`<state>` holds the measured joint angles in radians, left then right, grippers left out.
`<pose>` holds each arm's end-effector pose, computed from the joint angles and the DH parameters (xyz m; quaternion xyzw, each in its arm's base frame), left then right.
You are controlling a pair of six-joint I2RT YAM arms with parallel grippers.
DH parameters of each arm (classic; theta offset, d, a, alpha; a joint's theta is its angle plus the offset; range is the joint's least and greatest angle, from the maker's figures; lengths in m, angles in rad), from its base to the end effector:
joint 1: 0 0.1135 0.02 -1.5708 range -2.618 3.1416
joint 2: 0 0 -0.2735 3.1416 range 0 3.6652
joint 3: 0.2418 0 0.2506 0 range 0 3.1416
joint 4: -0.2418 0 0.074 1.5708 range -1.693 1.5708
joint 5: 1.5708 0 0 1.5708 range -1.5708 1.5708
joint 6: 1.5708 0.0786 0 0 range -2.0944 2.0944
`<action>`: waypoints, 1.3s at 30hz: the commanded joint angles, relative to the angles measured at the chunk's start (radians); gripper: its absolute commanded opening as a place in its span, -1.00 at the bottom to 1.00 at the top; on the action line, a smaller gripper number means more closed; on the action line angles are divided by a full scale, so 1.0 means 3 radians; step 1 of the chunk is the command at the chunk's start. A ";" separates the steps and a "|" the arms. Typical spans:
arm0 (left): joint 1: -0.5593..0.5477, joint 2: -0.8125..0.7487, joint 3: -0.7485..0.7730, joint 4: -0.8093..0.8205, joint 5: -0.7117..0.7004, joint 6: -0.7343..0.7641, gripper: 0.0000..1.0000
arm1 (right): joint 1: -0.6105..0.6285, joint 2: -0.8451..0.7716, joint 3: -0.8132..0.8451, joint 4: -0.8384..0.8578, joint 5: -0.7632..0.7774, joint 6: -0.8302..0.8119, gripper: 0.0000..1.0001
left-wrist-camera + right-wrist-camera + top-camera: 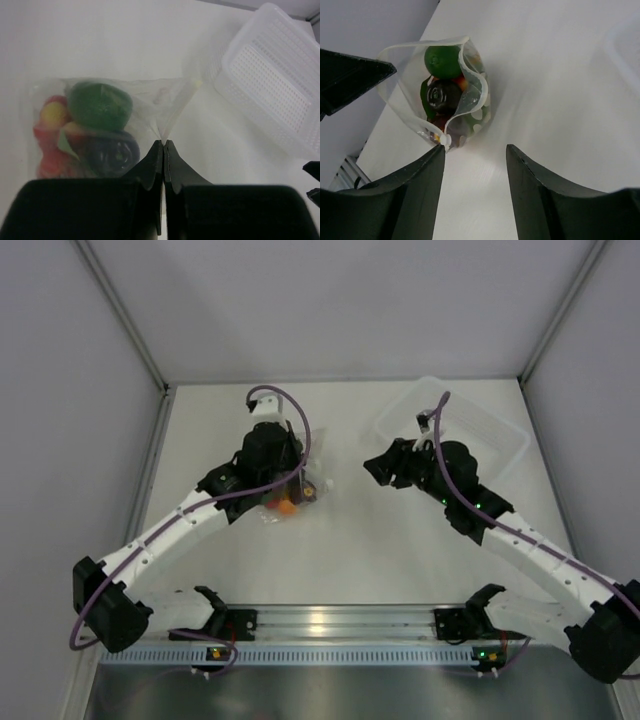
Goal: Open the zip-top bag and remove the fake food
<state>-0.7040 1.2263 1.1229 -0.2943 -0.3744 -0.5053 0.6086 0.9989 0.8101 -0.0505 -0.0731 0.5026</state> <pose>0.2561 -0.1797 0.3485 -0.0213 0.8245 -0.1816 0.5355 0.2185 0.1592 0.3206 -0.0642 0.7836 0.3500 0.5092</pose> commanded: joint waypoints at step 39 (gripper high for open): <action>-0.0005 -0.0574 -0.0772 0.0766 0.0180 -0.1113 -1.00 | 0.0579 0.2356 0.0107 0.1329 -0.0161 0.0610 -0.46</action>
<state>-0.7033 1.1103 0.8970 -0.1650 -0.2794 -0.8173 0.7750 1.6917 0.8497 0.3069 -0.1776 0.6861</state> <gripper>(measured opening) 0.018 0.273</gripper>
